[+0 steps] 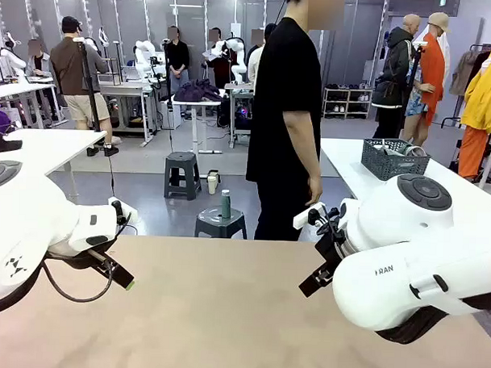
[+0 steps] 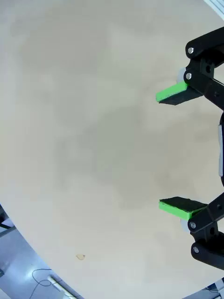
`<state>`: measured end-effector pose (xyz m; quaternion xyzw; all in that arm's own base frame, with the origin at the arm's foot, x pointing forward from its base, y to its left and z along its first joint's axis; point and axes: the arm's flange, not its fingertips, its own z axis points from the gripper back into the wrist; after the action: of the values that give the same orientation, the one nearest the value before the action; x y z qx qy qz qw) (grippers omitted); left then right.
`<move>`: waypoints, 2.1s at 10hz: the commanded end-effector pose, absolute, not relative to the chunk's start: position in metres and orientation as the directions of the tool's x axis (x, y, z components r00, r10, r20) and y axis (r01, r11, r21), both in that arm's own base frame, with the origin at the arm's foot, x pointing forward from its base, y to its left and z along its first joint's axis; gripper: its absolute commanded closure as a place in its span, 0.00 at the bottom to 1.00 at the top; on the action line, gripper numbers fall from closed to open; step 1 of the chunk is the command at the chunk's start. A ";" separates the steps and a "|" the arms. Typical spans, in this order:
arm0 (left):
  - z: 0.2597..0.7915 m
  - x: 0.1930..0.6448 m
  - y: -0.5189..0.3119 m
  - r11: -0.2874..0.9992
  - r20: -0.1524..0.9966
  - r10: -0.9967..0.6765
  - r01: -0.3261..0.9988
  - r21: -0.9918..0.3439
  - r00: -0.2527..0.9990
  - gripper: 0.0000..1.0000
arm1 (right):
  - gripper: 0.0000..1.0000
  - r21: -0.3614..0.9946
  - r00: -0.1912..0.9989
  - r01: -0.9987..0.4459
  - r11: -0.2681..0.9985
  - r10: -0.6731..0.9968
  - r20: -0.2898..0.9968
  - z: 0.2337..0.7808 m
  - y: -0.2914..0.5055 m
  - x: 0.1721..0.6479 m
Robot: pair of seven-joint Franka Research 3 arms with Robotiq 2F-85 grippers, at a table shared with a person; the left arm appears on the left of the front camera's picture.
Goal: Fold the towels and place them in the basket.
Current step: When a person lays out a Towel with hook on the table, fold it in half twice.
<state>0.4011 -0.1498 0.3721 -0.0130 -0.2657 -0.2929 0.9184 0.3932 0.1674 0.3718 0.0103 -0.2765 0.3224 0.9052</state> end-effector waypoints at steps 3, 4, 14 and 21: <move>0.372 0.401 -0.150 0.828 0.496 -0.531 0.545 0.132 0.687 0.00 | 0.00 -0.160 0.639 -0.589 0.792 0.578 0.507 0.372 0.167 0.393; 0.372 0.401 -0.150 0.828 0.496 -0.531 0.545 0.132 0.687 0.00 | 0.00 -0.160 0.639 -0.589 0.792 0.578 0.507 0.372 0.167 0.393; 0.434 0.424 -0.124 0.828 0.486 -0.458 0.556 -0.074 0.745 0.00 | 0.00 0.031 0.746 -0.535 0.845 0.454 0.488 0.427 0.153 0.413; 0.486 0.382 0.063 0.517 0.538 0.112 0.414 -0.750 0.835 0.00 | 0.00 0.877 0.932 -0.325 0.354 -0.036 0.360 0.462 -0.044 0.424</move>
<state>0.3893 0.0472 0.4917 -0.4518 -0.2557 -0.0945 0.8495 0.4073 -0.0219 0.4807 0.5296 -0.1755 0.1247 0.8205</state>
